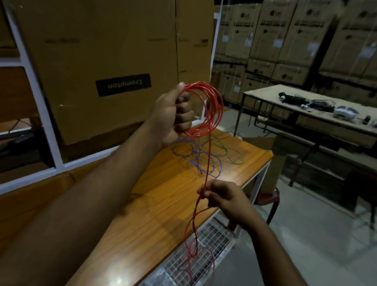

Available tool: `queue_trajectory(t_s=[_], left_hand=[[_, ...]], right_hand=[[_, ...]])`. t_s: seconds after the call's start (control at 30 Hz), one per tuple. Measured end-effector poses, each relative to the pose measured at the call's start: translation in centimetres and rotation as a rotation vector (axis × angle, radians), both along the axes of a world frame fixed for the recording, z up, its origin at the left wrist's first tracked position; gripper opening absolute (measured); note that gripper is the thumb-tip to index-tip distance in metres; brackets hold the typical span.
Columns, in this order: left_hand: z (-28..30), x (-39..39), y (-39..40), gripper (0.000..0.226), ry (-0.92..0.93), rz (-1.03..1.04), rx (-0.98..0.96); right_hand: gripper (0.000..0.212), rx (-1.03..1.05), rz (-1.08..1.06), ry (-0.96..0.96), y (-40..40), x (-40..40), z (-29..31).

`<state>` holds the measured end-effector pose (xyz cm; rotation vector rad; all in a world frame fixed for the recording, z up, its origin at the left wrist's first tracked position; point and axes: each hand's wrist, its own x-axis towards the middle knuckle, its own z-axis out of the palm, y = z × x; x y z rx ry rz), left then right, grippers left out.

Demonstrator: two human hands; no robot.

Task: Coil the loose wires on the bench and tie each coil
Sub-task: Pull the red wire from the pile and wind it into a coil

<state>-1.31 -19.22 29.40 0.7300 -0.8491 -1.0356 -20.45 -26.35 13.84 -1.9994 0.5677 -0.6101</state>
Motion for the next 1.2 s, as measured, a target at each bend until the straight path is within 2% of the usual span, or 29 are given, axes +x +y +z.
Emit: queue_trajectory(t_s=[0.23, 0.37, 0.43, 0.53, 0.6, 0.63, 0.83, 1.0, 1.2], left_hand=[[1.7, 0.7, 0.1, 0.042, -0.082, 0.043, -0.027], [1.6, 1.7, 0.1, 0.041, -0.046, 0.068, -0.016], [1.9, 2.4, 0.3, 0.041, -0.027, 0.077, -0.026], [2.8, 3.3, 0.7, 0.041, -0.068, 0.099, -0.05], [3.2, 4.0, 1.0, 0.041, -0.114, 0.122, -0.058], [3.3, 4.3, 1.1, 0.041, -0.135, 0.137, -0.059], [2.0, 5.3, 1.2, 0.041, -0.267, 0.218, -0.031], [-0.7, 5.2, 1.0, 0.038, -0.325, 0.351, 0.054], [-8.8, 4.5, 0.6, 0.04, -0.336, 0.379, 0.273]], right_hand=[[0.02, 0.024, -0.071, -0.261, -1.2, -0.7, 6.2], [0.022, 0.269, 0.048, -0.353, -3.1, -1.5, 8.4], [0.017, 0.181, -0.04, -0.211, -4.5, -1.5, 8.5], [0.012, -0.177, -0.265, 0.088, -6.4, -1.5, 8.0], [0.013, -0.324, -0.406, 0.193, -7.1, -1.6, 7.8], [0.014, -0.325, -0.456, 0.203, -7.3, -1.6, 7.7], [0.026, 0.323, -0.49, -0.181, -6.8, -1.0, 7.1], [0.036, 0.528, -0.466, -0.26, -5.0, -0.4, 7.0], [0.035, 0.685, -0.419, -0.372, -1.4, 1.4, 4.7]])
